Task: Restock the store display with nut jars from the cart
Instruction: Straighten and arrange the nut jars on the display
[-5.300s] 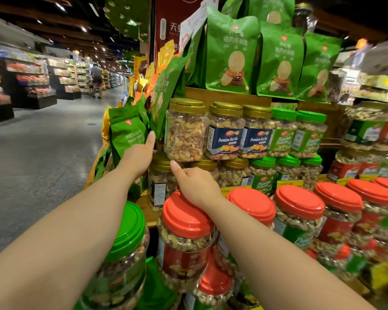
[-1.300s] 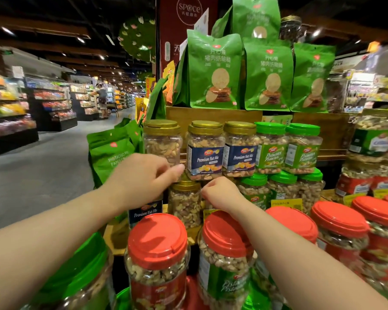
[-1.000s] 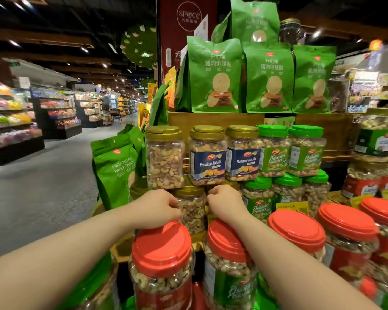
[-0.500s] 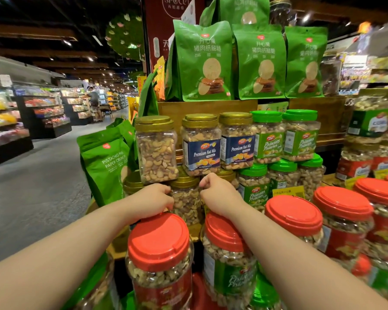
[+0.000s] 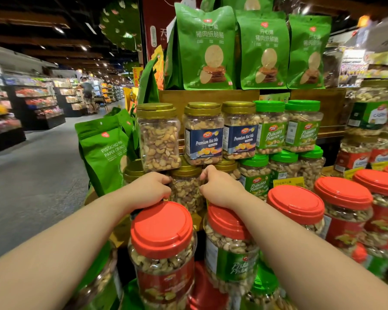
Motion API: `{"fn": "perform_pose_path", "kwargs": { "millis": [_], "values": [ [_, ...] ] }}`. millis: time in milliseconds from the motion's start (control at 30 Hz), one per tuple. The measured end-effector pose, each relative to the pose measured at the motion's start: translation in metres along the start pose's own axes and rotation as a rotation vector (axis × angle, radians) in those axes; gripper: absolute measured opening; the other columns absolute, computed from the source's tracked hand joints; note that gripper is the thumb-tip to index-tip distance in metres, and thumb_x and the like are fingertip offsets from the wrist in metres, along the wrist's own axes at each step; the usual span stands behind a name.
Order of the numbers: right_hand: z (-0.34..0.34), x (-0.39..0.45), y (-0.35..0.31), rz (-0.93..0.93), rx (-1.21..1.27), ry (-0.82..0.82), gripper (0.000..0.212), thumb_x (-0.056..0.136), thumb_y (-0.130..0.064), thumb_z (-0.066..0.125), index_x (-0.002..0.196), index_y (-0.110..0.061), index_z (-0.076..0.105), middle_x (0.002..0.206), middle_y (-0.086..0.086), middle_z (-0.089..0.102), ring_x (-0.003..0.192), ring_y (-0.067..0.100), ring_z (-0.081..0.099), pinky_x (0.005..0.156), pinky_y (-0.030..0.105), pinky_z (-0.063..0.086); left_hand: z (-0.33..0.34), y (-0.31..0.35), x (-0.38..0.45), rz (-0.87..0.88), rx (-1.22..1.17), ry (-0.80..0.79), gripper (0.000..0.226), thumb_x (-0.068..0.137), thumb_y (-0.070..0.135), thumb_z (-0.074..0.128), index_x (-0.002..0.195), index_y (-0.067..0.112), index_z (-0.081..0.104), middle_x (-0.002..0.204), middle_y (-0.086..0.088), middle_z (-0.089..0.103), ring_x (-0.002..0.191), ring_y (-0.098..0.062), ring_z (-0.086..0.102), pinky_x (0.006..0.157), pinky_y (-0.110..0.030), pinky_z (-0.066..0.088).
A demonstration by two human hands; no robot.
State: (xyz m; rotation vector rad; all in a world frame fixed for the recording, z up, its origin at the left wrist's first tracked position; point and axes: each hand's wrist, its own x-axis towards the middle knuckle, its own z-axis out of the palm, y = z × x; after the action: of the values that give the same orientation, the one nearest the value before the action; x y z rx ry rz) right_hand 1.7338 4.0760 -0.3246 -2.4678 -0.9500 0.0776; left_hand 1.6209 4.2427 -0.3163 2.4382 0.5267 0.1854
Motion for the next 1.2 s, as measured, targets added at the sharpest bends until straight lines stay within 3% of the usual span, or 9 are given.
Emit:
{"fn": "perform_pose_path", "kwargs": {
  "millis": [100, 233, 367, 600, 700, 833, 967, 1067, 1200],
  "values": [
    [0.0012, 0.0008, -0.0008, -0.004, -0.01, 0.0, 0.021, 0.095, -0.024, 0.051, 0.114, -0.028, 0.044, 0.106, -0.006, 0.05, 0.099, 0.02, 0.046, 0.081, 0.039, 0.037, 0.0007, -0.0015, 0.0011, 0.01, 0.013, 0.004, 0.028, 0.09, 0.006, 0.058, 0.11, 0.025, 0.061, 0.11, -0.011, 0.072, 0.091, -0.029, 0.07, 0.074, -0.035, 0.051],
    [-0.0006, -0.0008, -0.0007, -0.012, 0.049, 0.053, 0.018, 0.094, -0.023, 0.053, 0.11, -0.027, 0.049, 0.106, -0.006, 0.054, 0.1, 0.02, 0.052, 0.086, 0.039, 0.046, 0.0032, -0.0015, 0.0024, 0.025, 0.05, -0.014, 0.054, 0.093, 0.007, 0.057, 0.146, 0.016, 0.053, 0.142, -0.006, 0.06, 0.119, -0.021, 0.062, 0.097, -0.031, 0.05],
    [-0.0001, -0.0009, 0.0, -0.001, 0.101, 0.079, 0.01, 0.091, -0.022, 0.054, 0.097, -0.03, 0.053, 0.106, -0.006, 0.061, 0.104, 0.022, 0.058, 0.091, 0.04, 0.05, 0.0044, -0.0025, 0.003, 0.054, 0.086, -0.029, 0.066, 0.094, 0.01, 0.058, 0.157, 0.011, 0.038, 0.161, 0.0, 0.039, 0.141, -0.018, 0.044, 0.11, -0.025, 0.039],
    [0.0001, 0.0011, 0.0013, 0.034, 0.2, 0.157, 0.009, 0.085, -0.023, 0.056, 0.084, -0.032, 0.057, 0.099, -0.005, 0.068, 0.099, 0.024, 0.063, 0.092, 0.046, 0.053, 0.0047, -0.0018, 0.0056, 0.032, 0.035, 0.021, 0.059, 0.094, 0.01, 0.06, 0.151, 0.01, 0.047, 0.149, -0.006, 0.054, 0.122, -0.02, 0.06, 0.086, -0.024, 0.047],
    [0.0016, 0.002, 0.0019, 0.039, 0.227, 0.172, 0.008, 0.084, -0.024, 0.056, 0.085, -0.032, 0.058, 0.102, -0.004, 0.068, 0.102, 0.024, 0.063, 0.093, 0.046, 0.053, 0.0041, -0.0014, 0.004, 0.008, -0.031, 0.02, 0.049, 0.091, 0.006, 0.059, 0.14, 0.009, 0.059, 0.123, -0.006, 0.068, 0.101, -0.021, 0.07, 0.079, -0.034, 0.055],
    [0.0015, 0.0013, 0.0001, 0.021, 0.194, 0.135, 0.011, 0.084, -0.028, 0.056, 0.093, -0.035, 0.059, 0.111, -0.003, 0.068, 0.108, 0.023, 0.061, 0.097, 0.045, 0.051, 0.0031, -0.0013, 0.0007, 0.003, -0.091, -0.003, 0.034, 0.087, 0.008, 0.06, 0.12, 0.003, 0.068, 0.101, -0.007, 0.071, 0.082, -0.023, 0.066, 0.067, -0.038, 0.049],
    [0.0007, -0.0005, -0.0003, -0.005, 0.187, 0.103, 0.01, 0.088, -0.024, 0.057, 0.085, -0.033, 0.056, 0.099, -0.009, 0.066, 0.101, 0.019, 0.062, 0.094, 0.044, 0.052, 0.0029, 0.0001, -0.0034, 0.013, -0.096, -0.03, 0.019, 0.079, 0.015, 0.059, 0.091, 0.002, 0.065, 0.109, -0.016, 0.072, 0.11, -0.033, 0.068, 0.074, -0.04, 0.051],
    [0.0001, -0.0013, -0.0008, -0.007, 0.191, 0.094, 0.008, 0.087, -0.024, 0.059, 0.086, -0.032, 0.058, 0.094, -0.011, 0.065, 0.097, 0.018, 0.062, 0.092, 0.045, 0.052, 0.0007, 0.0016, -0.0025, 0.027, -0.096, -0.037, 0.009, 0.086, 0.012, 0.056, 0.093, 0.006, 0.059, 0.117, -0.008, 0.068, 0.109, -0.028, 0.067, 0.092, -0.049, 0.054],
    [-0.0011, -0.0025, -0.0016, -0.014, 0.175, 0.066, 0.008, 0.087, -0.025, 0.059, 0.086, -0.033, 0.058, 0.093, -0.013, 0.063, 0.096, 0.017, 0.061, 0.09, 0.045, 0.052, -0.0013, 0.0024, -0.0016, 0.023, -0.146, -0.021, 0.018, 0.089, 0.008, 0.058, 0.105, 0.013, 0.064, 0.11, -0.009, 0.062, 0.107, -0.023, 0.063, 0.099, -0.05, 0.053]
  ]
}}
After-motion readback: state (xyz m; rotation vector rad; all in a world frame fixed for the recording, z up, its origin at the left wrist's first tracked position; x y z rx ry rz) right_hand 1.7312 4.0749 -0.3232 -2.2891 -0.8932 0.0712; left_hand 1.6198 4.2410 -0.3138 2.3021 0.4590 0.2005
